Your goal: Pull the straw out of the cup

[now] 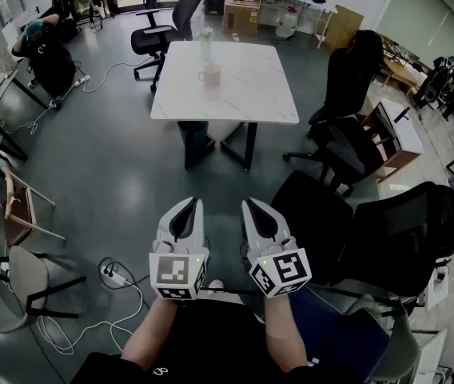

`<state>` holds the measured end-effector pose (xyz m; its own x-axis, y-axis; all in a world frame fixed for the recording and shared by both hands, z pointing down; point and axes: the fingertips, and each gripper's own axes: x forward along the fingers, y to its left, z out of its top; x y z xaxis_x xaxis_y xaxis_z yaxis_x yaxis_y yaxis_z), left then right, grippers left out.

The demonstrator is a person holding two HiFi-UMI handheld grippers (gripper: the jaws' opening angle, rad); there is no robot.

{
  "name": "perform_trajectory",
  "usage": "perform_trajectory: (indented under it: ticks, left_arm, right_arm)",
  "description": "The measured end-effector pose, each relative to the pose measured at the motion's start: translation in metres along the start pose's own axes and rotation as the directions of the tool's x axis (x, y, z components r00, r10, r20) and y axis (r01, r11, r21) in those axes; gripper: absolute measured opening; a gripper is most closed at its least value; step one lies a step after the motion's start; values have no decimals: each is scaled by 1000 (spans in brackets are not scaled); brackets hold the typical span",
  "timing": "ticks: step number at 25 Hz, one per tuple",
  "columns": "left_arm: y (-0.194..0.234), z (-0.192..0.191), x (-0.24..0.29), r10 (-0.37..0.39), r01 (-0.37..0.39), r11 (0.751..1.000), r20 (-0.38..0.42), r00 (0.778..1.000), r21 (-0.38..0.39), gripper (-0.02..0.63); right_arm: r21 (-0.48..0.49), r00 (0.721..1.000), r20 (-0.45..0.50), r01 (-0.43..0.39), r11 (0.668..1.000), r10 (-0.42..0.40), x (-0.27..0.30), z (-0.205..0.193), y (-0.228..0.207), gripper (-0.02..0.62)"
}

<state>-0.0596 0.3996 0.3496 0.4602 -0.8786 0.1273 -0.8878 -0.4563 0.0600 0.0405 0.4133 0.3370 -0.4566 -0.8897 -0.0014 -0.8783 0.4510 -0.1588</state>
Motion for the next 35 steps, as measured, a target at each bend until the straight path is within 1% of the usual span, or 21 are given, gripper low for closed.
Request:
perform_trajectory:
  ticks: [3,6,13,16,20,24,27,30,35]
  left_arm:
    - [-1,-3,1,10,-10,1000,-5,1000,1,0]
    - [1,-6,7,24,-24,1000,-18,1000,7,1]
    - [-17,5,33,-9,9,999,0,1000,47,0]
    - [-12,8,46,-5,5,999,0,1000,50,1]
    - [1,7,64,15,-15,999,3,1000,42,0]
    - [24,2,88,37,-37,999,2,999,35,2]
    - [43,8,115,45,-46,999,8,999,26,0]
    - [62,14,153,52,-52,999,23,998,15,0]
    - [102,-1,229,63,-63,998,2,998,15,0]
  right_arm:
    - [7,1000,-5,3,1000,-3,1,-4,-7,2]
    - [27,1000,12,6,1000,-6,2,-3,-11,2]
    - [49,997,48,66,997,-68,0,7,-53,2]
    - [60,995,43,85,995,-88,7,7,-69,2]
    - [64,995,43,91,994,-94,25,6,-86,3]
    - [54,996,37,74,996,-76,55,0,-95,2]
    - [42,996,35,77,996,-78,84,5,-108,2]
    - [26,996,42,82,996,-83,118,11,-131,3]
    - [45,997,30,75,996,-77,193,-9,-171,3]
